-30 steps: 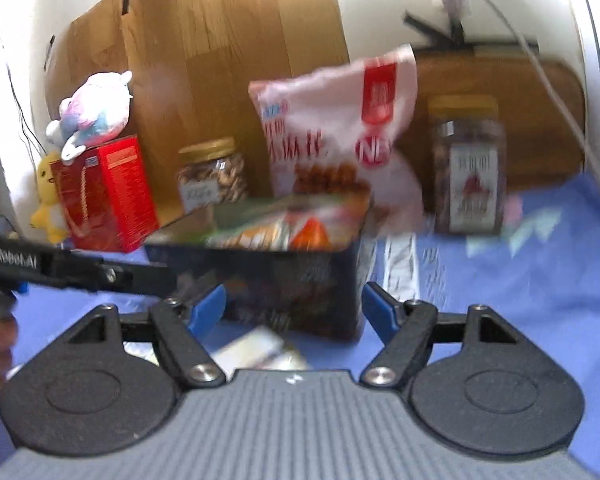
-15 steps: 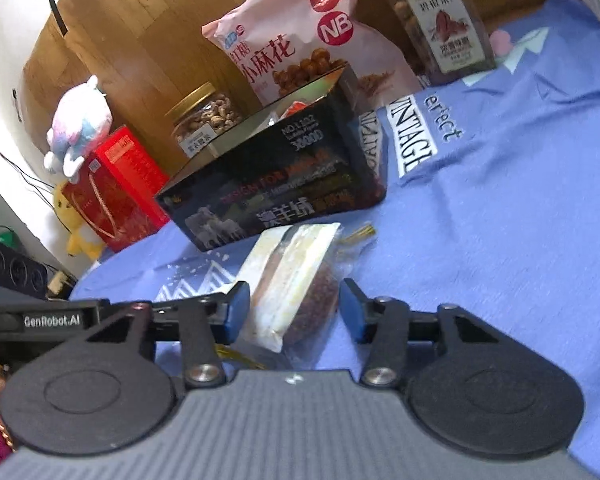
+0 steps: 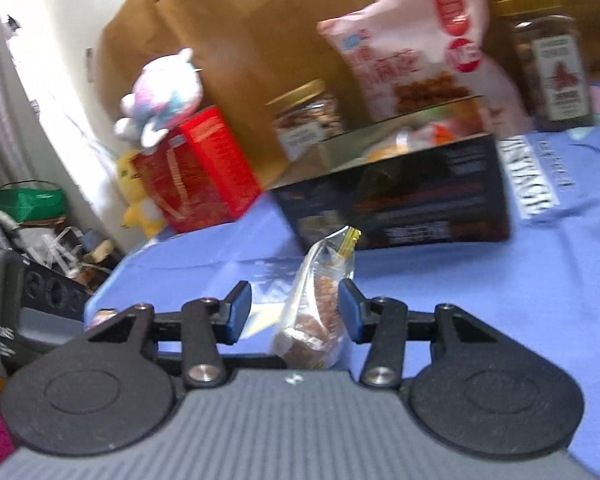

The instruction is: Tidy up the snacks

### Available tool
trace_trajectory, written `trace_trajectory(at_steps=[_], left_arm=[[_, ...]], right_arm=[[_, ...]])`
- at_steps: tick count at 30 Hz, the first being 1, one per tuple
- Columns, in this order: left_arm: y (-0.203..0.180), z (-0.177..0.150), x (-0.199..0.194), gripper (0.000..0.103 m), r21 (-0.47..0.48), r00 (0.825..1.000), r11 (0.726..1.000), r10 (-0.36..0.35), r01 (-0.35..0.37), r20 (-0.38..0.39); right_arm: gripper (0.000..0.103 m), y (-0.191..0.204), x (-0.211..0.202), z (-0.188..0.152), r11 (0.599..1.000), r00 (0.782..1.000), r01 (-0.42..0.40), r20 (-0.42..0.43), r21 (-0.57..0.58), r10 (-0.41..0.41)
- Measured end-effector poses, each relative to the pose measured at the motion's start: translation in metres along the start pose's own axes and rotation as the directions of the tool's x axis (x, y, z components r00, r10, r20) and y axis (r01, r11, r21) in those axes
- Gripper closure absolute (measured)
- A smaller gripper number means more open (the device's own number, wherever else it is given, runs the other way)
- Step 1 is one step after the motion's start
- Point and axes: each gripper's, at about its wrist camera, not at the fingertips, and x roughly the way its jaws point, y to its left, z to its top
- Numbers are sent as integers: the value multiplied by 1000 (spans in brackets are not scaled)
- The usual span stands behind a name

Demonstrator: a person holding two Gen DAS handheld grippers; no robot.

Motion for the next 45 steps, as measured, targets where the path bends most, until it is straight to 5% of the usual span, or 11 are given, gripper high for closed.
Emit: trace_trajectory(at_steps=[8,15,21,26,33,37,45], left_arm=[[15,-17,-30,55,5,999,999,47,-48,20],[24,-43,-80,50,32,995,995,89,-91,47],[51,-61,-122,48,-81,985,989,129,-120,112],[63,-56,-138,46,-147,973,980,162,-138,165],[66,-37,-132,45,-132,969,980,169,-147,180],[61,-26,-116,45,-109,974,982,169,-154,153],[47,-12,-91,41,-50,980,986,161,-156,118]], right_arm=[[52,46,16,-2,981,986,-164,-45,-102,160],[53,77,41,-18,934,934,-329,-191,-139,301],[53,93,45,-33,904,907,-382,-265,-195,326],[46,80,33,-29,923,935,-329,-209,-199,288],[38,51,17,-34,961,991,-105,-107,-256,80],[32,44,16,-41,957,994,-56,-108,-283,26],[28,63,30,-52,908,985,-103,-168,-406,37]])
